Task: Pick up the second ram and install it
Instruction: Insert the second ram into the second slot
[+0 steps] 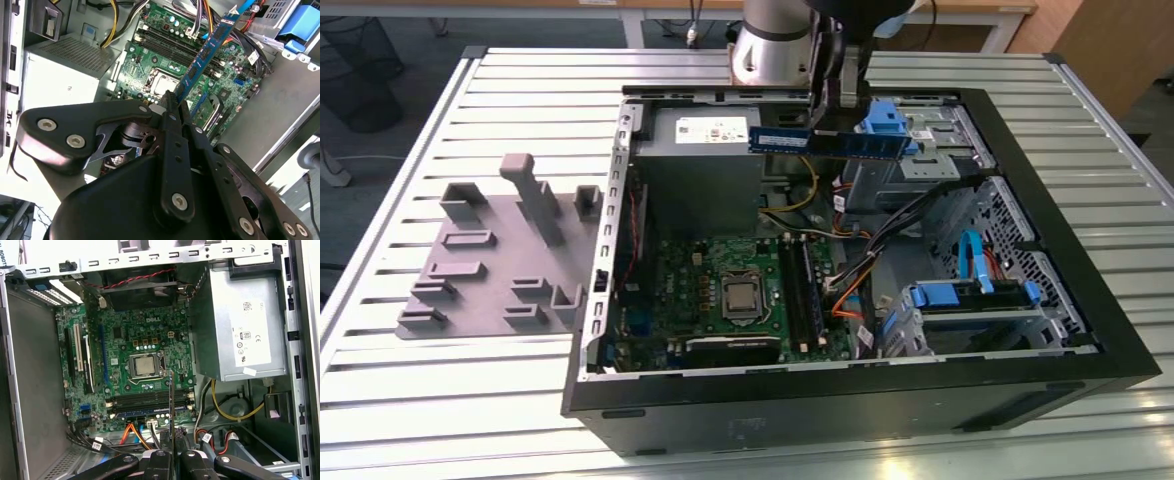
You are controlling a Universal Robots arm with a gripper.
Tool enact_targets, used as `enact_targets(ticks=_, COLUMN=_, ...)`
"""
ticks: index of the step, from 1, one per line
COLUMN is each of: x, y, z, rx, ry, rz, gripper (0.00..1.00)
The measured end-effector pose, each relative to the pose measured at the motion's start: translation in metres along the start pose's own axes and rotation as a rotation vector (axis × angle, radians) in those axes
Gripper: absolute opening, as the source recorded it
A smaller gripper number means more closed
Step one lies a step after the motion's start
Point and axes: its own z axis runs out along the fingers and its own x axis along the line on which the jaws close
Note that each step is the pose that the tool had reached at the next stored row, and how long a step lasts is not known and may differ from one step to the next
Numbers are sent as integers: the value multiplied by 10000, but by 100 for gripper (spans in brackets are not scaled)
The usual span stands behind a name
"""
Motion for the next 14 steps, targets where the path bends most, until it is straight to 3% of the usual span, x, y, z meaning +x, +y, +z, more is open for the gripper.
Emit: enact_targets(ticks=14, x=0, y=0, z=0, rx=5, ry=0, rz=270, gripper=14)
